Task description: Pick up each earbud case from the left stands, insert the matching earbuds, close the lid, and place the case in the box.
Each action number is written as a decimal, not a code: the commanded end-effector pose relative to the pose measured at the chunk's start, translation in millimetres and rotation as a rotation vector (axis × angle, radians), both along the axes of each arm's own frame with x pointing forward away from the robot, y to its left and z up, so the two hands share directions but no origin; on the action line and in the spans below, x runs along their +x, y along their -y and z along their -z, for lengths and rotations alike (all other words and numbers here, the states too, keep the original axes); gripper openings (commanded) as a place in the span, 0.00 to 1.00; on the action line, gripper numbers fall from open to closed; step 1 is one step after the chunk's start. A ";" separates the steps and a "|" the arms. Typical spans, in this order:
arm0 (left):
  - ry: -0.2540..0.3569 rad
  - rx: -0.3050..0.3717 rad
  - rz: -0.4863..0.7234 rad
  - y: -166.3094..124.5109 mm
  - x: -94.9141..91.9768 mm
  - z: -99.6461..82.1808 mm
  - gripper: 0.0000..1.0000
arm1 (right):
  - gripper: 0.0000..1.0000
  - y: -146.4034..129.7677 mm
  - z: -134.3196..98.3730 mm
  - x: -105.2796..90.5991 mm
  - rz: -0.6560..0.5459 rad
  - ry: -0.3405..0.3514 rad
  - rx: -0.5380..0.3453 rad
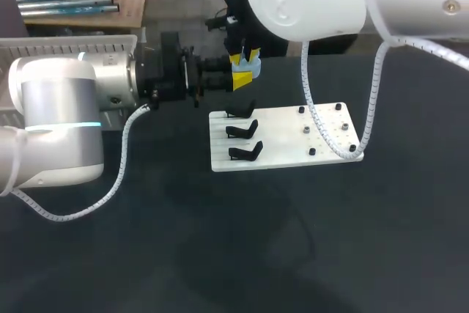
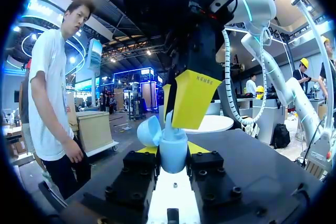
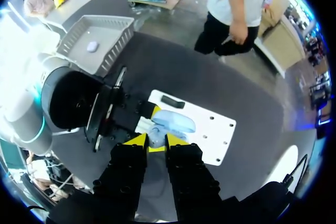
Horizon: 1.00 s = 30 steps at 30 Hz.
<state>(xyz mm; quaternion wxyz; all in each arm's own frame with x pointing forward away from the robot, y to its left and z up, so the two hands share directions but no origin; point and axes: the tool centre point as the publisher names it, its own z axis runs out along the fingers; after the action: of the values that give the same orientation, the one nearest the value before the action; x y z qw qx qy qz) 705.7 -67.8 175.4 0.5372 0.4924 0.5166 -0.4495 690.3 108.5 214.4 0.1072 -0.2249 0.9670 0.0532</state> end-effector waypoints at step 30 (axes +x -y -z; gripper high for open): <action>0.005 -0.004 -0.009 0.6 -1.9 0.1 0.00 | 0.24 -3.2 3.7 4.9 -0.005 -0.031 -0.036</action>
<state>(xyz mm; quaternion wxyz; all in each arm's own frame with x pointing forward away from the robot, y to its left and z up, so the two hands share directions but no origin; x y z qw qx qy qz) 706.4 -67.3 175.6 0.5377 0.4921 0.5166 -0.4492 693.0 110.2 210.5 0.0906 -0.2285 0.9685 0.0405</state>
